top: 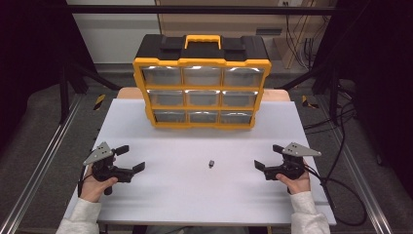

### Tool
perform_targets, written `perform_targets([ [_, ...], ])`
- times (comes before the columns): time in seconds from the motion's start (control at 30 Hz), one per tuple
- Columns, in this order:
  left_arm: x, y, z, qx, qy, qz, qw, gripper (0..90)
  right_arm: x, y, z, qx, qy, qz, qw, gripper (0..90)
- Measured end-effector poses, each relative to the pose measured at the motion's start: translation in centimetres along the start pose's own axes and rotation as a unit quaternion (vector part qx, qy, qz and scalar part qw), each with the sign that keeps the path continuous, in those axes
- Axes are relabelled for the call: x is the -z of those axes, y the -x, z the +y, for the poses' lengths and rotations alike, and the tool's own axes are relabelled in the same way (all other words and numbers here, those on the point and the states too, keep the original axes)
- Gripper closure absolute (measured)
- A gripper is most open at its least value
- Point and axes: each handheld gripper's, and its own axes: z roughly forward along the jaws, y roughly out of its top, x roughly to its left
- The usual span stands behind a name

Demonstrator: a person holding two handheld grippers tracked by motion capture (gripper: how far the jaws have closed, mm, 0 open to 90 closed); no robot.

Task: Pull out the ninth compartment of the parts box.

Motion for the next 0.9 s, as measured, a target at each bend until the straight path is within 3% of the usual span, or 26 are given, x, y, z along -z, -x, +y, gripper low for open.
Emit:
perform_targets([
  [0.57, -0.1, -0.2, -0.1, 0.005, -0.004, 0.005, 1.0000, 0.0, -0.5, -0.8, 1.1, 0.020, 0.000, -0.001, 0.9998, 0.5],
  [0.9, -0.2, -0.1, -0.1, 0.004, -0.006, 0.007, 1.0000, 0.0, -1.5, -1.7, 1.7, 0.038, -0.016, -0.002, 0.9991, 0.5],
])
